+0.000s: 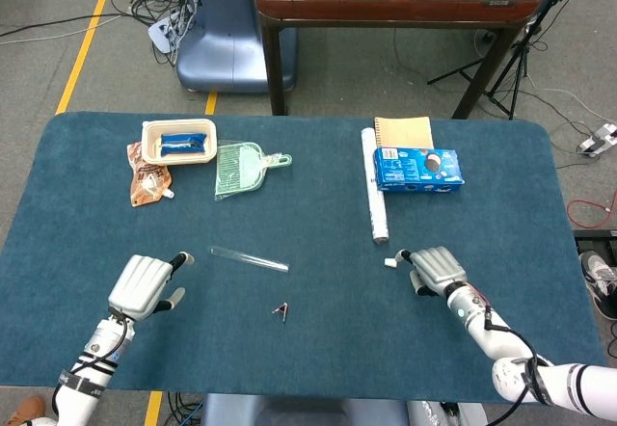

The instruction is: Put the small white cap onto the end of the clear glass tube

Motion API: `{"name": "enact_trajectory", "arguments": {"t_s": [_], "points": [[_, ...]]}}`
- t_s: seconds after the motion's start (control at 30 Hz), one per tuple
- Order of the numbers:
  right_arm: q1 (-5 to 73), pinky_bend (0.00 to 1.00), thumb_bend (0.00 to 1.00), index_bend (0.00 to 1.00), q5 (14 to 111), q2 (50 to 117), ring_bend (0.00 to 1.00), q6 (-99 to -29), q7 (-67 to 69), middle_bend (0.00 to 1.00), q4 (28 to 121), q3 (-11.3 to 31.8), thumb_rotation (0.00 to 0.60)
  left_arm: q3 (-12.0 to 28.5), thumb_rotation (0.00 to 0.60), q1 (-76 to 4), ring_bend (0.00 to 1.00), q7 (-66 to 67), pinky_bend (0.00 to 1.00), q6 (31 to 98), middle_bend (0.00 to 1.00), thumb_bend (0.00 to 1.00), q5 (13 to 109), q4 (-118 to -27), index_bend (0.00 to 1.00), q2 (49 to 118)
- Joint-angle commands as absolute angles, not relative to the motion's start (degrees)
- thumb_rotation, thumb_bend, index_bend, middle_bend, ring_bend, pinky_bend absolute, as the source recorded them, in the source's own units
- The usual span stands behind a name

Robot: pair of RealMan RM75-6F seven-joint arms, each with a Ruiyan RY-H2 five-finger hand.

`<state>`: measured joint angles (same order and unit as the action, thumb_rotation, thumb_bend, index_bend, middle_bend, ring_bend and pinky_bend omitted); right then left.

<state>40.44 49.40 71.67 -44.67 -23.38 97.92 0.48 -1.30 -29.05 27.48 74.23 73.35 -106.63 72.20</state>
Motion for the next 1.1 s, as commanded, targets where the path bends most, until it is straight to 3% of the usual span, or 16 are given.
{"name": "enact_trajectory", "arguments": {"t_s": [0.03, 0.47, 1.1], "points": [[40.3, 1.00, 0.87, 0.26, 51.6, 71.6, 1.00, -46.7, -22.6, 1.00, 99.8, 1.4, 0.600, -1.1, 0.600, -28.6, 0.91, 27.5, 0.83, 74.3, 1.00, 0.26, 73.9, -107.0, 0.34, 72.0], [39.3, 1.00, 0.87, 0.26, 49.6, 69.4, 1.00, -47.6, -23.5, 1.00, 100.5, -1.5, 0.600, -0.5, 0.600, -27.1, 0.91, 27.5, 0.83, 73.4, 1.00, 0.26, 74.8, -107.6, 0.34, 71.6], [41.0, 1.00, 0.87, 0.26, 48.8, 74.0, 1.00, -44.3, -22.5, 1.00, 95.1, -1.9, 0.600, 0.2, 0.600, -25.8, 0.91, 28.1, 0.83, 72.0, 1.00, 0.26, 74.7, -107.2, 0.32, 72.0]]}}
